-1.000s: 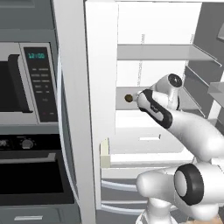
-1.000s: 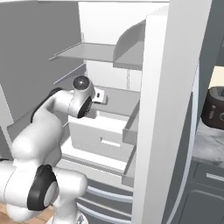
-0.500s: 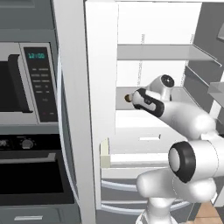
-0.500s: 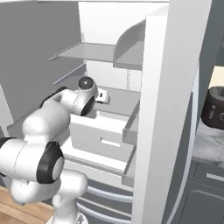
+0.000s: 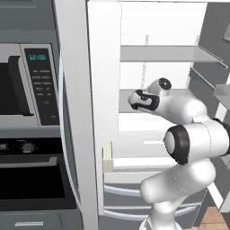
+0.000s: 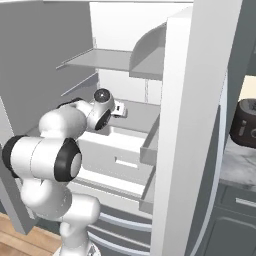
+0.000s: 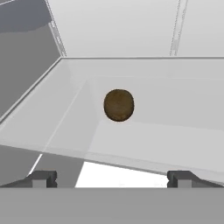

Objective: Retrieve the banana and kiwi from the fridge and place them into the bowl on the dining table.

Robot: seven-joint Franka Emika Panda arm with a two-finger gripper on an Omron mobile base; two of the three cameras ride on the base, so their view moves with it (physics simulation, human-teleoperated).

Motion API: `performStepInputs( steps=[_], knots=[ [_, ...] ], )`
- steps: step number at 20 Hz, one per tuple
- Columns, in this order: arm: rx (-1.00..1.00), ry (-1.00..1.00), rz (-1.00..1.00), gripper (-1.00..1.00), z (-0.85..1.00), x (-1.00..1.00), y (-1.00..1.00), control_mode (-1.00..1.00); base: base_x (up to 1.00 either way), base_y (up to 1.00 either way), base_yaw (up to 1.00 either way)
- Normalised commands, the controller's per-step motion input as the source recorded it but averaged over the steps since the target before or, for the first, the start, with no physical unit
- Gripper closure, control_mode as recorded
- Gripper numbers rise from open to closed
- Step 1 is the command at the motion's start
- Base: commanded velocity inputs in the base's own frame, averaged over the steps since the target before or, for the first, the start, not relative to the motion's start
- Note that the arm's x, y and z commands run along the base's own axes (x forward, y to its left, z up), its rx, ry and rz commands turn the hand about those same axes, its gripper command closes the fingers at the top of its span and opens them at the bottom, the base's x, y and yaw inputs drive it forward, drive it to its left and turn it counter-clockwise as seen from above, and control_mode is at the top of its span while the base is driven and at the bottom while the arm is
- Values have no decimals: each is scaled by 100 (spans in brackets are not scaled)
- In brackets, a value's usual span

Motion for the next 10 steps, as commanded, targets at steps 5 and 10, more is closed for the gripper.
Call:
performStepInputs(
  steps=[5, 10],
  knots=[
    [0, 0, 0, -100, -20, 45, 5, -100, 0, 0, 0],
    [0, 0, 0, -100, -23, 47, 2, -100, 0, 0, 0]
  ],
)
